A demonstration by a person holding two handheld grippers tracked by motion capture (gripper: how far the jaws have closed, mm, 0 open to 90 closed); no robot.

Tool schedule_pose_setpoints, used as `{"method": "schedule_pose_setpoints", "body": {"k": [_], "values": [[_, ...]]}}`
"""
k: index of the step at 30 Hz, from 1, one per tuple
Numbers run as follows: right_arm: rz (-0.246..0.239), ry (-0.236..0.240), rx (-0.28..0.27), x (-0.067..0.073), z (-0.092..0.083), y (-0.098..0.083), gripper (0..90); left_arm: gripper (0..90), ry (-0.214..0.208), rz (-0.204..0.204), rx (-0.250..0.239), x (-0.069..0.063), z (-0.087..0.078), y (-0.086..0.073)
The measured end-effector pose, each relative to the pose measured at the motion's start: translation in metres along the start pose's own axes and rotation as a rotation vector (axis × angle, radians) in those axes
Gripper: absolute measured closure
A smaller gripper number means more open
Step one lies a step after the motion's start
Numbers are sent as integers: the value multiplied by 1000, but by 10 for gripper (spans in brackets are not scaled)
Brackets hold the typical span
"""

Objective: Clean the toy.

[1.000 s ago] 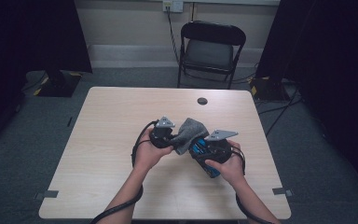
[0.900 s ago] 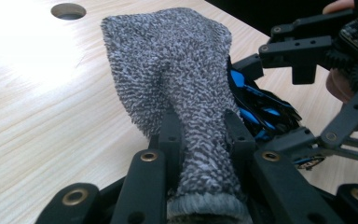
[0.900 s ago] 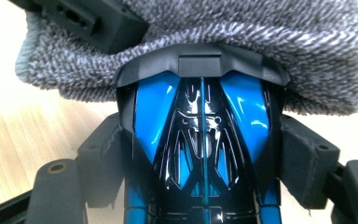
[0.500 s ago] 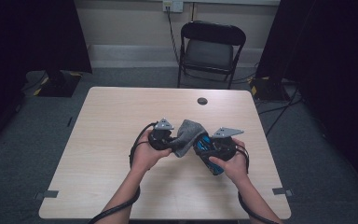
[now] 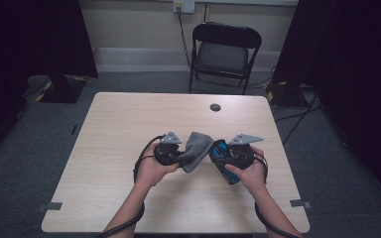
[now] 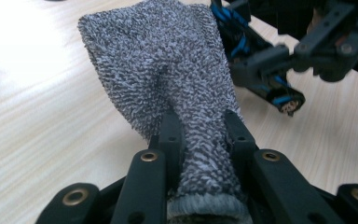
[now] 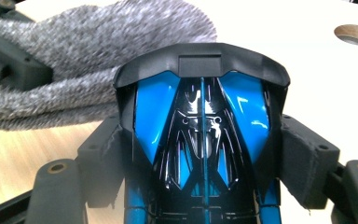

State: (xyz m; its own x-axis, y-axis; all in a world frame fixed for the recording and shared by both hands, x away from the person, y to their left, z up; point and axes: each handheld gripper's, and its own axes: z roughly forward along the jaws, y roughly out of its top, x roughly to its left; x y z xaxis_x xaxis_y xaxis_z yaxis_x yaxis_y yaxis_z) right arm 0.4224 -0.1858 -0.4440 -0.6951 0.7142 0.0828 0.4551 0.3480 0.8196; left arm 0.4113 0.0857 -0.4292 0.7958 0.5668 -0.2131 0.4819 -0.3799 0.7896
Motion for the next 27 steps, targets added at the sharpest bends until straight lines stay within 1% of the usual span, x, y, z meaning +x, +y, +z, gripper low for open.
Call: {"method": "schedule_pose_setpoints", "body": {"k": [2,4,7,9,11,12,14,17,20,23,26,27], "values": [[7,3,2,-2,0,-1,254,738,1,-4,3,1,0,-4],[10,-6,5,-4,0,-2,254,739,3,-9,12,2,-1,-8],[22,-7,-8,-7,-3,-2,255,738,20,-15,26,6,-4,-16],[25,-10,-20,-9,-5,-1,255,738,37,-25,21,10,-7,-20],[32,-5,-24,-10,-6,0,255,738,69,-48,9,15,-10,-22],[31,-3,-23,-9,-7,1,255,737,78,-59,1,16,-10,-22],[32,-2,-21,-8,-6,1,255,737,104,-68,-14,18,-10,-21],[24,5,-18,-5,-5,1,254,736,123,-66,-27,16,-7,-14],[16,13,-19,-2,-5,3,255,734,127,-60,-32,14,-3,-7],[12,21,-21,1,-4,4,254,733,135,-42,-25,10,4,1],[6,19,-22,2,-4,4,254,733,122,-34,-22,4,13,6],[8,20,-21,3,-4,5,254,733,118,-24,-18,2,16,7]]}}
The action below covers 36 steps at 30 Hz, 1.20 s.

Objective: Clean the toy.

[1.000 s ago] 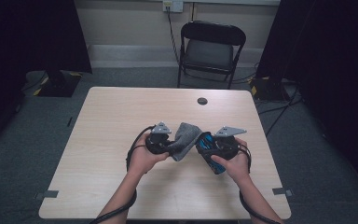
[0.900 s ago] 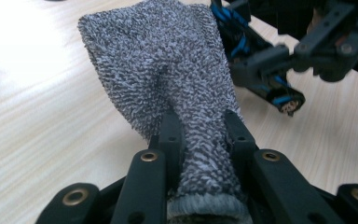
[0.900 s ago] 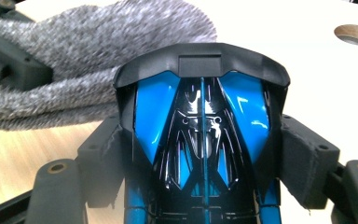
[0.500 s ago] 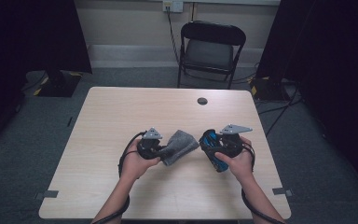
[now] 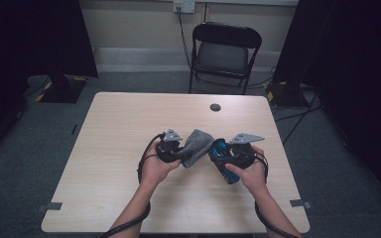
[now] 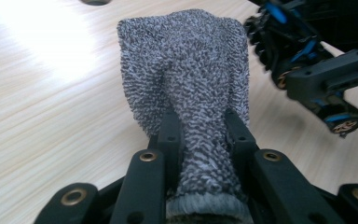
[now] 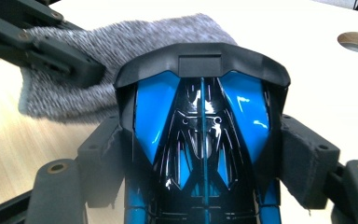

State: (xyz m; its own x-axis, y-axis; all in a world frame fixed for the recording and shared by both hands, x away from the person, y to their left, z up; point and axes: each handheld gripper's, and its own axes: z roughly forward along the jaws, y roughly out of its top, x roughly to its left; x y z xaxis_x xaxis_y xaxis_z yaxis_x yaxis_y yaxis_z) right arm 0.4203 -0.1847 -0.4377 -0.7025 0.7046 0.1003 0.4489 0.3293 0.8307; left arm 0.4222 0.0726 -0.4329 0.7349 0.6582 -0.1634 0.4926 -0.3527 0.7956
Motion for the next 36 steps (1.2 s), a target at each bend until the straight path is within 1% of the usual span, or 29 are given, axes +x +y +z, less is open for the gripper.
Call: {"method": "schedule_pose_setpoints", "body": {"k": [3,4,6,8,9,13,15,17,19,21,23,25,28,31,33,35,36], "values": [[-1,-8,-6,0,0,0,254,733,-22,-3,-1,-6,7,1],[6,-14,-11,-1,0,-1,254,732,-32,1,0,-7,8,2],[13,-19,-7,-2,0,-2,254,732,-35,4,1,-9,11,2],[4,-25,-5,-1,0,-2,254,732,-41,-1,8,-11,13,1],[9,-29,-8,-1,0,-2,255,732,-42,5,12,-11,14,1],[-4,-52,-16,4,1,2,255,733,-63,10,16,-16,18,2],[-2,-49,-22,6,1,4,255,732,-67,13,17,-18,18,2],[-8,-59,-21,7,3,6,255,732,-67,18,19,-20,18,2],[-1,-60,-17,7,5,7,254,732,-67,16,23,-19,17,2],[-3,-55,-12,7,8,9,254,732,-67,16,23,-18,16,0],[-9,-55,-2,7,9,11,254,732,-69,7,17,-18,16,-3],[-3,-51,-4,7,11,15,255,732,-71,11,20,-17,16,-4],[-7,-63,2,8,13,19,254,732,-72,18,26,-19,17,-4],[6,-59,3,6,17,23,254,731,-74,20,29,-21,17,-4],[10,-60,5,6,19,26,254,731,-83,24,41,-22,18,-5],[19,-64,-1,6,20,28,255,732,-100,34,55,-24,21,-7],[24,-64,-6,6,20,30,255,732,-106,37,51,-27,22,-7]]}}
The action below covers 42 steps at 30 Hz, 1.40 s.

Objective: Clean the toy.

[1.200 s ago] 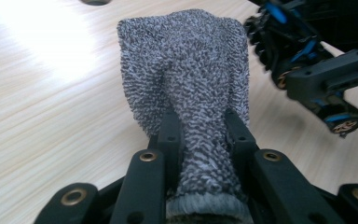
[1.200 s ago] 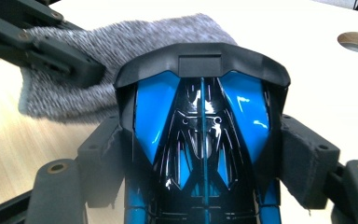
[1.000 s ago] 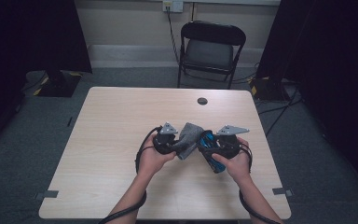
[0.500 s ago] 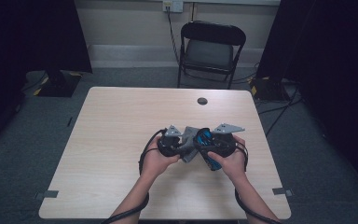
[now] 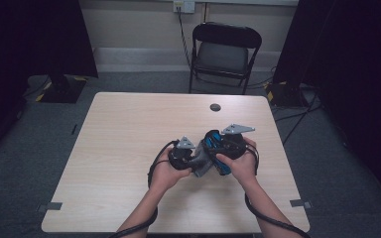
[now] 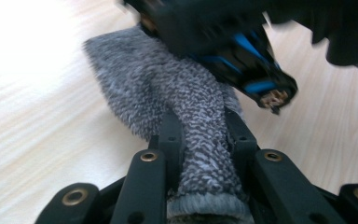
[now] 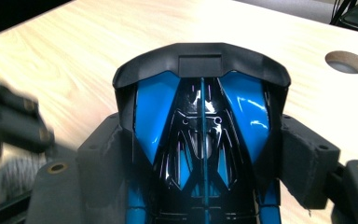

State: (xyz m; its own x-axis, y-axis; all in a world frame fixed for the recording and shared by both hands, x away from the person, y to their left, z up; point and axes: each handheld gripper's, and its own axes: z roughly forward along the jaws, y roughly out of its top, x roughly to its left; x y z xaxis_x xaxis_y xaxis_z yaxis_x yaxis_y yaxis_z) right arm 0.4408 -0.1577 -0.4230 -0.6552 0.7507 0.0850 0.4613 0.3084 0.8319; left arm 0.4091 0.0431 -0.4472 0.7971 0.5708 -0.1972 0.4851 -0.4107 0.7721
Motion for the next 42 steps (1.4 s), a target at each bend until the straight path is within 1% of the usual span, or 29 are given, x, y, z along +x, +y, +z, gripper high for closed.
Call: {"method": "schedule_pose_setpoints", "body": {"k": [3,5,7,12,17,27,36,42], "values": [[-1,-3,-1,0,2,6,255,732,-18,12,10,-6,4,-1],[1,-7,3,0,4,10,255,732,-28,12,13,-9,7,-2],[0,-8,6,0,5,14,255,732,-30,14,7,-11,9,-3],[9,-8,9,-2,6,20,255,732,-42,27,16,-15,12,-4],[20,-7,11,-4,9,23,255,732,-52,30,18,-19,14,-7],[26,-2,11,-6,10,29,255,731,-65,53,25,-24,15,-8],[38,2,6,-6,11,33,254,730,-73,58,25,-29,16,-10],[42,-2,4,-6,11,35,255,731,-97,69,28,-34,18,-12]]}}
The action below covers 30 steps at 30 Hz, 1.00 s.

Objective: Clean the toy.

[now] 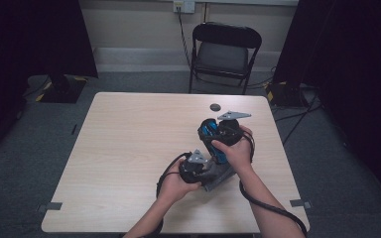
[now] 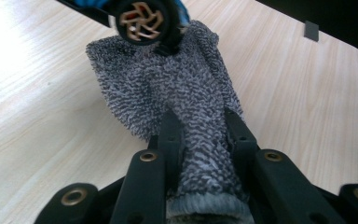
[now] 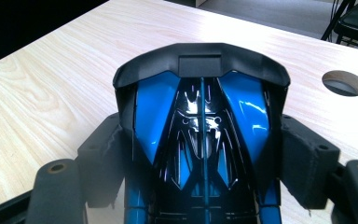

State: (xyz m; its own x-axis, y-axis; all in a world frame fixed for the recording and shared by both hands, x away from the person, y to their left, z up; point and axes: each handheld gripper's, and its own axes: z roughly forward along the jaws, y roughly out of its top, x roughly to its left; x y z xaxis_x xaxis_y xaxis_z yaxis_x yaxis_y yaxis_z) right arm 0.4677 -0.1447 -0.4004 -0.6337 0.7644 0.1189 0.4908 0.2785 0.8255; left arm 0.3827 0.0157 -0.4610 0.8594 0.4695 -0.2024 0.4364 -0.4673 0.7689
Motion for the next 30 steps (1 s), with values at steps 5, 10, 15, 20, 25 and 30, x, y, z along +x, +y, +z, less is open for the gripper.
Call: {"method": "schedule_pose_setpoints", "body": {"k": [5,10,15,20,25,30], "values": [[3,-2,-3,0,1,1,254,729,-43,7,-16,-6,2,0],[14,-2,0,-2,4,0,255,728,-44,22,4,-9,1,-1],[15,-5,-9,-5,0,1,254,727,-24,21,8,-2,-7,-5],[17,-16,-8,-11,-5,0,255,725,12,-19,2,13,-24,-12],[15,-24,1,-16,-8,-5,254,727,72,-66,-23,33,-47,-19],[5,-16,6,-15,-11,-10,255,728,143,-97,-38,50,-65,-21]]}}
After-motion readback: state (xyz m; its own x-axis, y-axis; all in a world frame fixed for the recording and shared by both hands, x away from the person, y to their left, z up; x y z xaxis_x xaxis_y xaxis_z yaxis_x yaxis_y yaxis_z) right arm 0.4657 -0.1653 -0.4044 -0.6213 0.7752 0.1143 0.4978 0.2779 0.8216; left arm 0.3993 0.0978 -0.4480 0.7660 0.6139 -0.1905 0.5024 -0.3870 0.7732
